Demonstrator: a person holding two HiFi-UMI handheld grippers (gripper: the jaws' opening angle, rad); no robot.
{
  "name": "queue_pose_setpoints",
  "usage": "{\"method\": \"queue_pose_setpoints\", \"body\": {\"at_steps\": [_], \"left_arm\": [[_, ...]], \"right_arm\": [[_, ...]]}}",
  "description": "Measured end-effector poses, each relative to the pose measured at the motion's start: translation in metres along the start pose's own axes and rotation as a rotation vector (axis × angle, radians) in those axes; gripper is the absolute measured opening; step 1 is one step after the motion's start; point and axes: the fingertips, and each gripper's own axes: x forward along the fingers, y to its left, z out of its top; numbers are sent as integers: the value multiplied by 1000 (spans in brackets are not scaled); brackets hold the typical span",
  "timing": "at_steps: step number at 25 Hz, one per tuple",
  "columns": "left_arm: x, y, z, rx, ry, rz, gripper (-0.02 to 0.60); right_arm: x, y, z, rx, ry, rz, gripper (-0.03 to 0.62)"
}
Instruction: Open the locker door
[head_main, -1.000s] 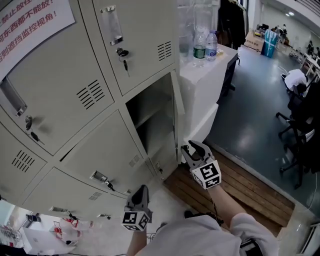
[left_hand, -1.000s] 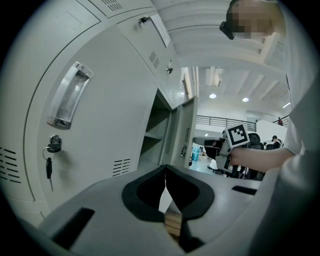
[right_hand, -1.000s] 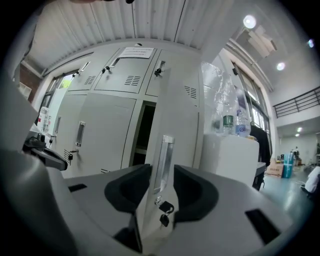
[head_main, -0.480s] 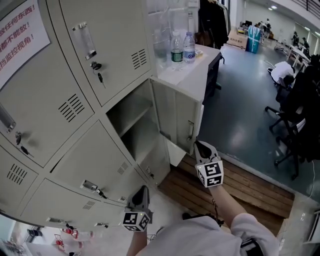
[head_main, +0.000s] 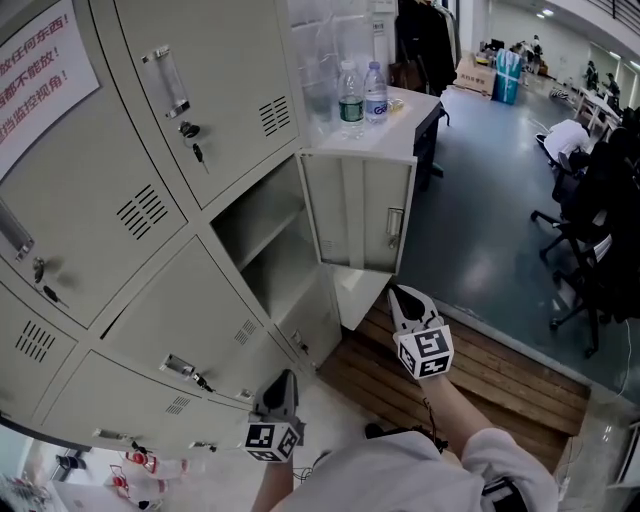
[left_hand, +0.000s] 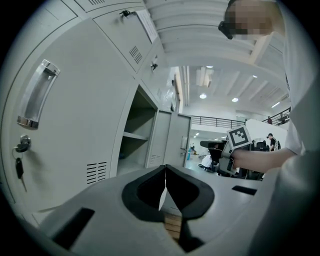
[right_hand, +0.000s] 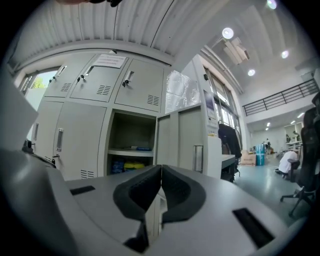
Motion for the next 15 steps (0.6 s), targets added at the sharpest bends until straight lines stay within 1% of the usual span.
{"method": "queue_pose_setpoints", "body": {"at_steps": [7,15], "left_arm": [[-24,11,4,7,-17,76,9],[-59,34,10,10,-39,184,9]], "right_arm": [[1,55,-2,73,-20,187,14],[5,125,-4,81,-24,375,14]]}}
